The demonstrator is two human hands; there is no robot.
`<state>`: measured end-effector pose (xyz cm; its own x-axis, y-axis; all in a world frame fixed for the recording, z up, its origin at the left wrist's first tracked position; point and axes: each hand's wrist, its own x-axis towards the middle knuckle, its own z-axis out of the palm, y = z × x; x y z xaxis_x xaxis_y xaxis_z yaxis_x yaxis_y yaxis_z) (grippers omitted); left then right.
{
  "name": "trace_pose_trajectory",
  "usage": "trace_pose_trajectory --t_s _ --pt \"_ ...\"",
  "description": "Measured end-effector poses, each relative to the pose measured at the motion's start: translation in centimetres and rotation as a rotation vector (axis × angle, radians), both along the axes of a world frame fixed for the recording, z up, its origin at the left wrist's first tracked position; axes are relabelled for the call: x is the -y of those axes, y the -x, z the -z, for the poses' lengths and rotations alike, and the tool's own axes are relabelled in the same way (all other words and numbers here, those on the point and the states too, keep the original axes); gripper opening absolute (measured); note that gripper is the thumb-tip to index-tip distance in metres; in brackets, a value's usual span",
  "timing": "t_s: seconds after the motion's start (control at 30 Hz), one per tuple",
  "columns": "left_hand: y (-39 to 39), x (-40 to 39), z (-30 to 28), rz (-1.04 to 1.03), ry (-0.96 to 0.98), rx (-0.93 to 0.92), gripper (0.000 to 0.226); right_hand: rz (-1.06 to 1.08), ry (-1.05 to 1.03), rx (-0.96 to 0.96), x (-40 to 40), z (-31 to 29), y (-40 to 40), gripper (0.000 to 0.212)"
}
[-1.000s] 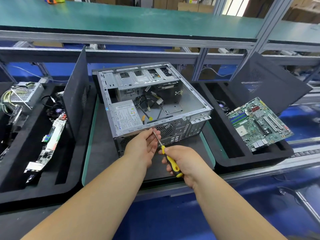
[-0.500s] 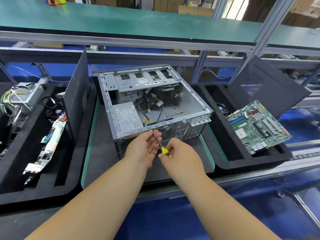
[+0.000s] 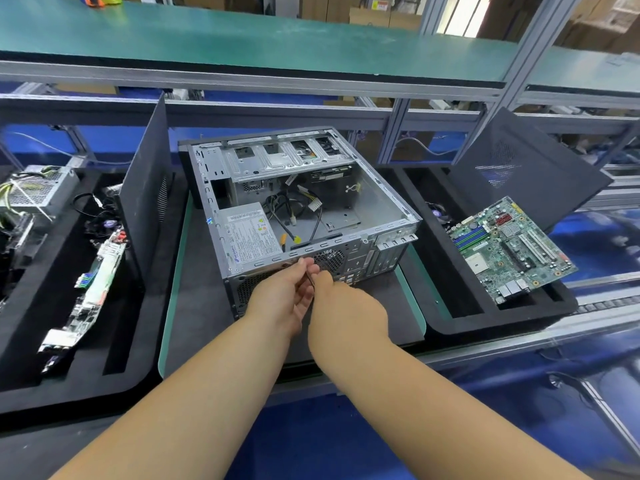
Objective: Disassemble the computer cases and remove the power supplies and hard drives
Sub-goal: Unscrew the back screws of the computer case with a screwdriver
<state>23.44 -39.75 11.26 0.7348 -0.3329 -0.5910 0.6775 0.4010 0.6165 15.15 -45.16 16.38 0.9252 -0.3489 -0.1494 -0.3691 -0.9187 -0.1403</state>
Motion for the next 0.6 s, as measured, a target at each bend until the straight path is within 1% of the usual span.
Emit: trace_pose_trajectory --t_s 0.03,0.07,0.17,0.2,0.3,0.37,0.43,0.5,0.57,0.6 --pt "0.0 0.0 -0.1 0.005 -0.011 0.008 0.017 0.005 -0.09 -0.014 0.2 0.1 0.2 0.034" --pt "-0.1 0.0 -0.3 0.01 -0.024 0.017 0.018 0.025 -0.229 -0.029 0.6 0.2 0.4 0.025" --pt "-0.1 0.0 -0.6 0.024 -0.061 0.039 0.02 0.229 -0.793 -0.027 1.7 0.6 0.6 0.01" --pt "-0.1 -0.1 -0.6 0.028 -0.067 0.038 0.02 0.314 -0.966 -0.023 2.0 0.7 0.7 0.01" --pt "-0.1 -0.1 -0.7 0.05 -0.074 0.021 0.02 0.497 -1.476 -0.004 2.8 1.1 1.3 0.031" --pt "0.0 -0.1 -0.8 0.058 -0.065 0.018 0.02 0.554 -1.712 -0.029 3.2 1.3 1.6 0.038" --pt "0.1 0.0 -0.8 0.042 -0.041 0.032 0.022 0.581 -1.824 -0.029 3.2 1.3 1.7 0.032" --pt "0.2 -0.2 -0.9 0.034 -0.009 0.046 0.024 0.599 -1.863 0.026 3.0 1.5 1.8 0.022" --pt "0.4 -0.4 -1.0 0.053 -0.022 0.078 0.026 0.613 -1.821 0.09 2.8 1.7 1.8 0.018" --pt "0.5 -0.5 -1.1 0.075 -0.061 0.099 0.027 0.614 -1.77 0.118 2.7 2.0 1.8 0.017"
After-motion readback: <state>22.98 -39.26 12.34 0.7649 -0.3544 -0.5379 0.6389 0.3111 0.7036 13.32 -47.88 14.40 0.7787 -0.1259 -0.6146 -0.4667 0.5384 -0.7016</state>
